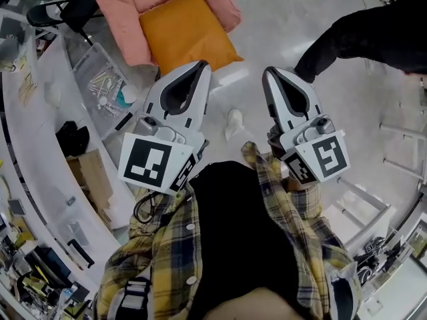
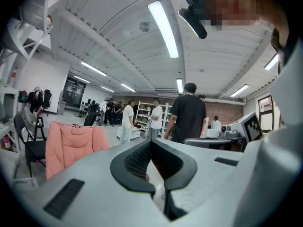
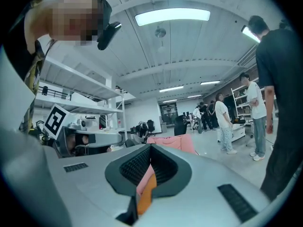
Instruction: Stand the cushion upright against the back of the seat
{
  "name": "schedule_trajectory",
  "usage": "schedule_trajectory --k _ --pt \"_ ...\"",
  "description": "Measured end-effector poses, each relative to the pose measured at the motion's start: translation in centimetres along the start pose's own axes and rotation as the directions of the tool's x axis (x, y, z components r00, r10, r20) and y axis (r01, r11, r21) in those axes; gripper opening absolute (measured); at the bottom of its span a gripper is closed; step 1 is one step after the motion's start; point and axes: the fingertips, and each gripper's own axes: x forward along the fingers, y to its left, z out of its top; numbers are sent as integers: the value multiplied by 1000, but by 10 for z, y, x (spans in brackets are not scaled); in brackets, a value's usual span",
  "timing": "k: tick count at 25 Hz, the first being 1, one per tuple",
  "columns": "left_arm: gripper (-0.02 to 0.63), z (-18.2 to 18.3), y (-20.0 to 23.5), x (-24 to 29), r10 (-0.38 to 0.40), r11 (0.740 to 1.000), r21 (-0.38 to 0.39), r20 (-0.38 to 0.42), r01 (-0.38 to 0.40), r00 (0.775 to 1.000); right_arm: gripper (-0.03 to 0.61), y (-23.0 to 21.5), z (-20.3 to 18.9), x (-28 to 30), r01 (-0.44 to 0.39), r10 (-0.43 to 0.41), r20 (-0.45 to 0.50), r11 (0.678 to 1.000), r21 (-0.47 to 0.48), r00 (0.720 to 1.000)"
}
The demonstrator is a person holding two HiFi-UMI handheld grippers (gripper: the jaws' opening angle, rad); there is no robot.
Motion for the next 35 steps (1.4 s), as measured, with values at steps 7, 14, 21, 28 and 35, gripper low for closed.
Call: schedule_trajectory --k 7,14,21,28,35 --pt "3 12 -11 45 133 991 -3 34 -133 990 17 -59 16 -3 -91 90 -13 996 -26 996" --pt "3 -4 -6 46 276 961 -25 -1 -276 961 17 -81 -1 5 -190 190 -61 982 9 980" --pt "3 -12 29 35 373 925 -61 -36 -374 927 17 -75 -9 48 -271 273 -113 962 29 956" --pt "3 -12 81 25 382 919 -92 -36 -384 923 17 -46 -15 96 -287 286 -142 958 15 948" --pt "3 0 146 37 358 928 -97 -29 -359 933 17 -45 -14 158 -241 239 -160 970 3 958"
